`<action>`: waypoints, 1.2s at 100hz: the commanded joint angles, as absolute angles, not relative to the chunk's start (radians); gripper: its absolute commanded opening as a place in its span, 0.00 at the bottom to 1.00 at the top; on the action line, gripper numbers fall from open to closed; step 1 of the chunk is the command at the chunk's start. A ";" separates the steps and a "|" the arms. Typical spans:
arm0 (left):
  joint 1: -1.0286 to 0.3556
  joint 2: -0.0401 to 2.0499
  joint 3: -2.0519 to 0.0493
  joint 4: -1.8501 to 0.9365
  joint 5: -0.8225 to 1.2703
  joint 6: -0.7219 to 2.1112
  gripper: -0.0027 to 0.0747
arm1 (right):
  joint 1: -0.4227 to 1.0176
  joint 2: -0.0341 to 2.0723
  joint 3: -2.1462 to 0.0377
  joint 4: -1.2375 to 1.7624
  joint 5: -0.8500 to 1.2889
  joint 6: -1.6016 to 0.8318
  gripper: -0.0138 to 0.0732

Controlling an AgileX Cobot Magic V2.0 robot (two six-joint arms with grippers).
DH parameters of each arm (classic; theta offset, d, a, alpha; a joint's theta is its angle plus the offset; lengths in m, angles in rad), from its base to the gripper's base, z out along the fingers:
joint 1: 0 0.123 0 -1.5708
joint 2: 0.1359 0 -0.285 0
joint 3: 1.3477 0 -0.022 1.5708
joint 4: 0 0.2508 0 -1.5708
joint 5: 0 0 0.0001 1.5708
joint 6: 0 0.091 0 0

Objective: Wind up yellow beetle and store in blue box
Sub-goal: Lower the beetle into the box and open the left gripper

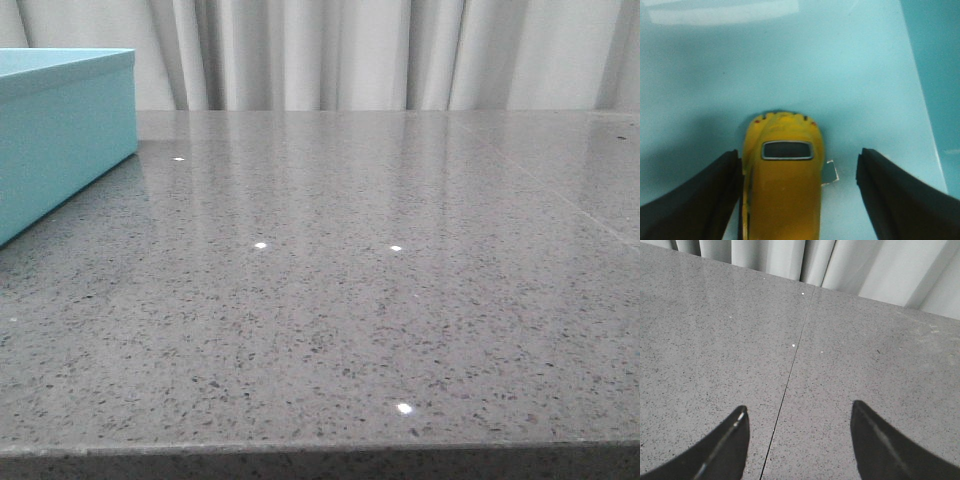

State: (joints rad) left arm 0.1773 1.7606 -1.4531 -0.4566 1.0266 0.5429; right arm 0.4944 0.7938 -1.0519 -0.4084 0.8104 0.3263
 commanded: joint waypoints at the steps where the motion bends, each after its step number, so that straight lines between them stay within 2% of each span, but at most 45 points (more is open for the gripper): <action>1: 0.178 1.717 -1.477 -0.521 1.004 0.533 0.69 | 0.494 0.789 -1.075 -0.441 0.746 0.317 0.68; 31: 0.178 1.656 -1.479 -0.600 0.999 0.533 0.68 | 0.494 0.789 -1.075 -0.444 0.746 0.317 0.68; 67: 0.178 1.319 -1.451 -0.716 0.850 0.590 0.66 | 0.494 0.789 -1.066 -0.482 0.726 0.318 0.68; 87: 0.178 1.067 -1.255 -0.879 0.718 0.769 0.63 | 0.494 0.767 -0.997 -0.487 0.648 0.318 0.68; 120: 0.178 0.602 -0.763 -0.989 0.472 0.920 0.63 | 0.494 0.612 -0.789 -0.506 0.445 0.318 0.68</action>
